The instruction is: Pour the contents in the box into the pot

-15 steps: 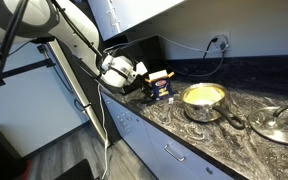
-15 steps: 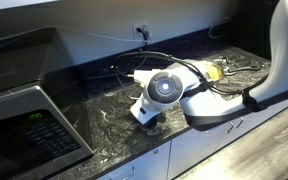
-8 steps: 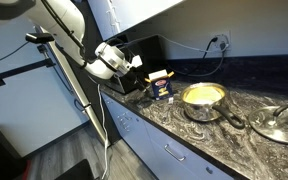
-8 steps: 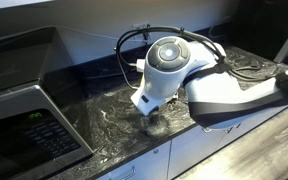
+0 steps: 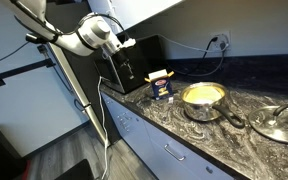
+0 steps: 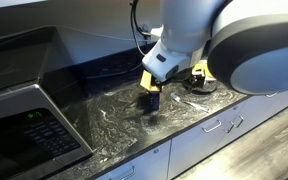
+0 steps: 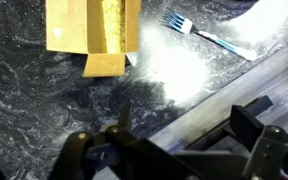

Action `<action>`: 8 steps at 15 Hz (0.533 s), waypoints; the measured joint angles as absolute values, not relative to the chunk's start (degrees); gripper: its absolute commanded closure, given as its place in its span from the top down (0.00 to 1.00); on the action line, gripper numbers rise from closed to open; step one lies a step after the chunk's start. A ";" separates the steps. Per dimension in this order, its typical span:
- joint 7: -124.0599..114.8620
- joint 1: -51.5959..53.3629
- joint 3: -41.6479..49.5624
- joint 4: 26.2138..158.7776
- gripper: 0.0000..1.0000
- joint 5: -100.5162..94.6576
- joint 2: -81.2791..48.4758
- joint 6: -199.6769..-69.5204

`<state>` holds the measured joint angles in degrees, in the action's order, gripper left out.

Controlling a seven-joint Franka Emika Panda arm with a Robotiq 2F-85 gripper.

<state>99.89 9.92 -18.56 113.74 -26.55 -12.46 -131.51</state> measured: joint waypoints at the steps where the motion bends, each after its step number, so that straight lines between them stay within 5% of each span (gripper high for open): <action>1: 101.30 9.93 -18.31 113.97 1.00 -24.55 -10.79 -130.13; 8: 106.31 10.06 -16.65 114.83 1.00 -18.70 -4.42 -123.85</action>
